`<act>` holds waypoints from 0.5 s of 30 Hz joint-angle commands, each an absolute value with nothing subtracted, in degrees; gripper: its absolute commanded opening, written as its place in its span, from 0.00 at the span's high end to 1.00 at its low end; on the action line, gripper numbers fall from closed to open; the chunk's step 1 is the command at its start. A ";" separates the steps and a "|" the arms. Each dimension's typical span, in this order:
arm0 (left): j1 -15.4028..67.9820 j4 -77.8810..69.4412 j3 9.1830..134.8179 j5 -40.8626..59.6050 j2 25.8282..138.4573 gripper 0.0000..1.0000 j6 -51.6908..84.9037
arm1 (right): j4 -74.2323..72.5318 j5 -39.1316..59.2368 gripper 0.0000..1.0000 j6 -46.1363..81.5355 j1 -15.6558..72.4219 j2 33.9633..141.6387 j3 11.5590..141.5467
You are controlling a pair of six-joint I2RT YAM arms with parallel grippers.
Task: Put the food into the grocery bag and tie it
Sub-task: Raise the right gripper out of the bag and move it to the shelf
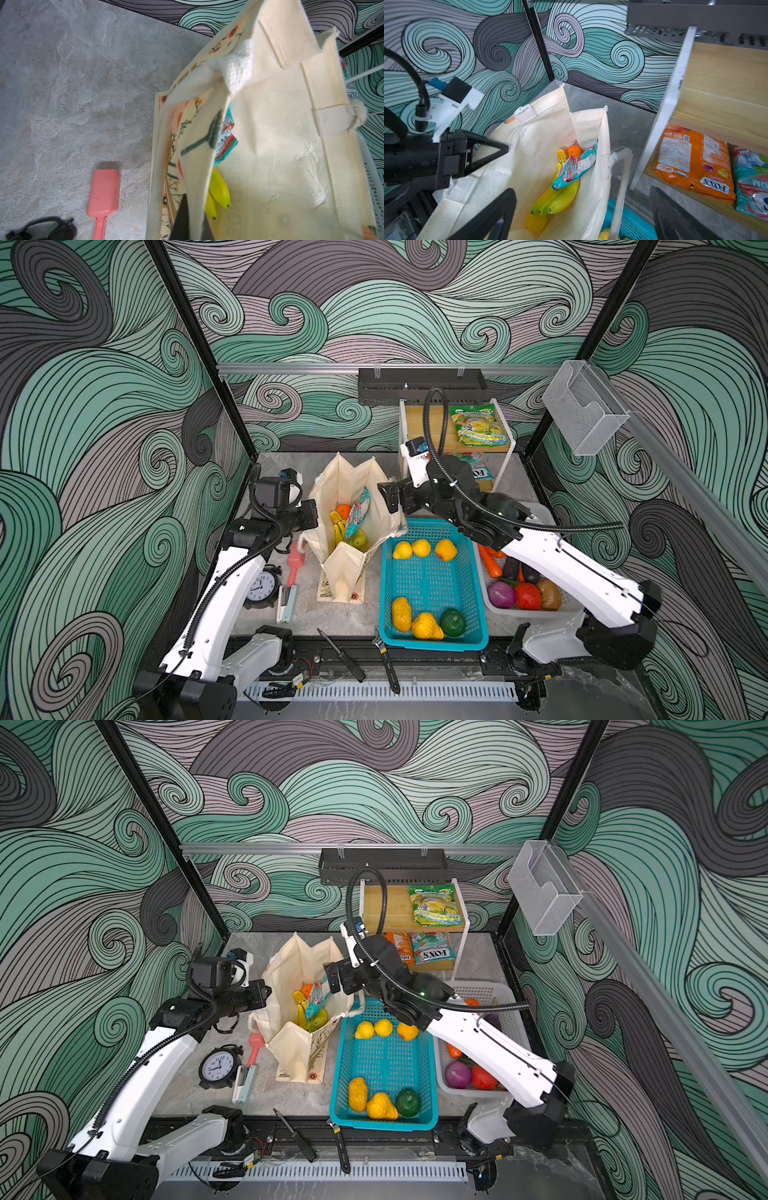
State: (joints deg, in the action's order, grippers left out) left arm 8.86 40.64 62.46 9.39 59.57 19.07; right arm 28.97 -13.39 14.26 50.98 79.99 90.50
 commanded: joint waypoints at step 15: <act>8.60 42.52 62.05 9.93 57.74 1.00 17.85 | 38.24 -4.39 0.00 13.68 25.13 71.54 91.04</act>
State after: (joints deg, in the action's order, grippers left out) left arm 8.86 40.75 62.43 9.58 59.00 18.61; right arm 37.56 -6.74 15.20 27.18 72.23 90.39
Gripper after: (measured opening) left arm 0.049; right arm 0.997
